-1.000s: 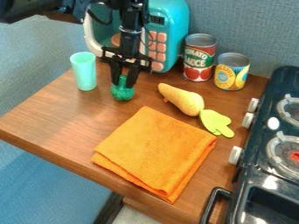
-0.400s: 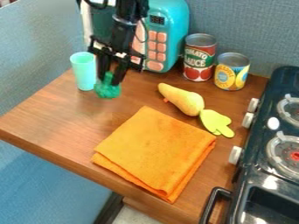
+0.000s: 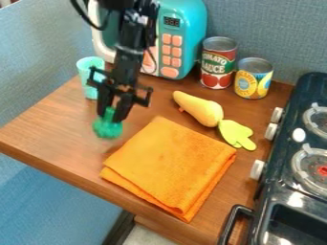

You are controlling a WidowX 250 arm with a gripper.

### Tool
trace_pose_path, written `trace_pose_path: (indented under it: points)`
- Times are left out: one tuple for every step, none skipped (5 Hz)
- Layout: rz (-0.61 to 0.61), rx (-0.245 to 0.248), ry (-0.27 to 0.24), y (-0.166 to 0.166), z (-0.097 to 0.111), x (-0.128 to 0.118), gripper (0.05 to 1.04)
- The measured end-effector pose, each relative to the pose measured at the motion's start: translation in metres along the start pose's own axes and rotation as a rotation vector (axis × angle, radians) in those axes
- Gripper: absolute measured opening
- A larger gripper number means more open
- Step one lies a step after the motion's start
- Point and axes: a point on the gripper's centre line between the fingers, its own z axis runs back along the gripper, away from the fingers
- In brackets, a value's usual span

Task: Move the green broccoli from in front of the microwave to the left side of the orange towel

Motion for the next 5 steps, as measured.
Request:
trace_pose_path:
  points:
    - [0.005, -0.058, 0.057, 0.008, -0.027, -0.013, 0.383]
    - [0.029, -0.069, 0.052, 0.023, -0.030, -0.015, 0.382]
    - [0.036, -0.052, 0.051, 0.031, -0.030, -0.016, 0.382]
    - [0.053, -0.059, 0.056, 0.038, -0.032, -0.016, 0.405]
    - [0.060, -0.098, -0.001, 0.036, -0.021, -0.014, 0.489]
